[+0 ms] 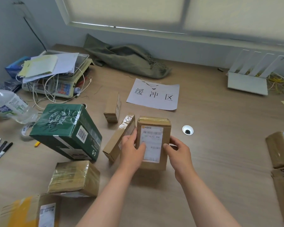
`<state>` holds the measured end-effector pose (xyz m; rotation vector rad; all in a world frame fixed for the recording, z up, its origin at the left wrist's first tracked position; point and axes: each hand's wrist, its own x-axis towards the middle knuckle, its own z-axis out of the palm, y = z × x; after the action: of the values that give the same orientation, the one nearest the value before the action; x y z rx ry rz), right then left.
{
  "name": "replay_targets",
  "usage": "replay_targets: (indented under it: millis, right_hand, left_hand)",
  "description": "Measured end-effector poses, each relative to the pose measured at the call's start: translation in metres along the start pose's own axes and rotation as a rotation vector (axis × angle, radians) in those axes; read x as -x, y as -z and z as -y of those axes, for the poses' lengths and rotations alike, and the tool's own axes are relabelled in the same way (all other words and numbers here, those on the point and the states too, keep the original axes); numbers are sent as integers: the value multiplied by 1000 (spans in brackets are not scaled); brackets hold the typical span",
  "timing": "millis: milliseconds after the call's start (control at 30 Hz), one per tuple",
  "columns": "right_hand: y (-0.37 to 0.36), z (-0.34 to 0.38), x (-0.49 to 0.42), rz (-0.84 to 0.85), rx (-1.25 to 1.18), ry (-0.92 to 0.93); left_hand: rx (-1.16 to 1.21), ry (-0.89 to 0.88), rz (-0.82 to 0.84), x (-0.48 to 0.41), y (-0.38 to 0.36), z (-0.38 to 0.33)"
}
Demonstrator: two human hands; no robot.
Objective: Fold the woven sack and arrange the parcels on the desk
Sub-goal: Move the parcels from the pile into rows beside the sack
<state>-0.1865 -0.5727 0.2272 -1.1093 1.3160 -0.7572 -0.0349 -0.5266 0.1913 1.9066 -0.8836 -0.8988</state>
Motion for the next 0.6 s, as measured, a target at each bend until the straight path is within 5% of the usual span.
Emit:
replay_targets:
  millis: [400,600]
  right_hand:
    - [35,26,86,204,-117,35]
    - [39,28,136,187,-165,106]
  left_hand:
    - [487,-90,117,70,32,-31]
    - [483,-130,167,110,38,-35]
